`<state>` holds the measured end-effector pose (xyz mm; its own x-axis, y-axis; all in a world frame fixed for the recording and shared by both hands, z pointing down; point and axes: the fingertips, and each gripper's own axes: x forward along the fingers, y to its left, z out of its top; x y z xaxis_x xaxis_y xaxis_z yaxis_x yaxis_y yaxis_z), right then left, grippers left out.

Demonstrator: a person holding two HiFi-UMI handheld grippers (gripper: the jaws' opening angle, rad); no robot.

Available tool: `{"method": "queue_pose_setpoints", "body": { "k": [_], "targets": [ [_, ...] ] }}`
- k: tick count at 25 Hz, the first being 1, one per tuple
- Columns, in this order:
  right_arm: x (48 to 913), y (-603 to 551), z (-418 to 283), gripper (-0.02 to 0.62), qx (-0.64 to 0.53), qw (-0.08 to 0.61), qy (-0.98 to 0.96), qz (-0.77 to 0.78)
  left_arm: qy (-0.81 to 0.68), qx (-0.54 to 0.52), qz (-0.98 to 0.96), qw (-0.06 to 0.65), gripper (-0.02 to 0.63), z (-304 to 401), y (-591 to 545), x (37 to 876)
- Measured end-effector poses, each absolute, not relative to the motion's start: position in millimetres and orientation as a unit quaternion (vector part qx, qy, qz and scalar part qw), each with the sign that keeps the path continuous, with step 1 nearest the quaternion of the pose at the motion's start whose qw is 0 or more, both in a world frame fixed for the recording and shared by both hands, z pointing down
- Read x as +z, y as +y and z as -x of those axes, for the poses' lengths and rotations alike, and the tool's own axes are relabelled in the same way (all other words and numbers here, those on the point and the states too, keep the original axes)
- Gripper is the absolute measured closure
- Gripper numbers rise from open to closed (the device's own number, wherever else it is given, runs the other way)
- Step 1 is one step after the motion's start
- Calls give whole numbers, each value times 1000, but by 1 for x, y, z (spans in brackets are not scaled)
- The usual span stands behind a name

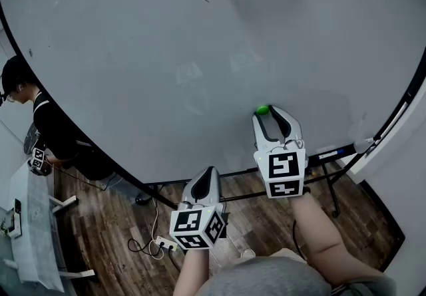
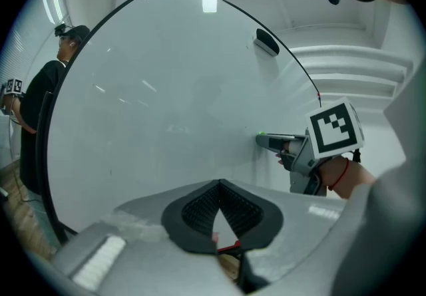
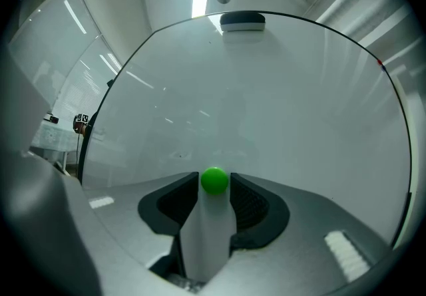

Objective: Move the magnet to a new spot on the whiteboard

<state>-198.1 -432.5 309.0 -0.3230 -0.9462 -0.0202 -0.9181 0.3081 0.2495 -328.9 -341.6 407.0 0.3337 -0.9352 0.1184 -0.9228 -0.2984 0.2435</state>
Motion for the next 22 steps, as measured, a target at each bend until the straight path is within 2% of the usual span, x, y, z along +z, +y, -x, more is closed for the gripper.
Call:
{"method": "queue_pose_setpoints", "body": {
  "k": [2,11,15,20,22],
  "targets": [
    [307,-431,197,430,-109,60,-806,-579,-578,-23,-804,133,601,331,-340,407],
    [323,-407,197,428,-84,51,-827,-554,-580,-27,-803,135,601,332,-332,410],
    [330,-393,199,458,-74,44,-835,-544,-584,-26,-798,142,601,335,-326,415],
    [331,-372,199,592,-71,38,-841,-535,-592,-29,-791,154,601,337,-315,423],
    [334,-360,197,592,-68,39,-846,-527,-592,-27,-790,155,601,333,-308,425]
  ]
}}
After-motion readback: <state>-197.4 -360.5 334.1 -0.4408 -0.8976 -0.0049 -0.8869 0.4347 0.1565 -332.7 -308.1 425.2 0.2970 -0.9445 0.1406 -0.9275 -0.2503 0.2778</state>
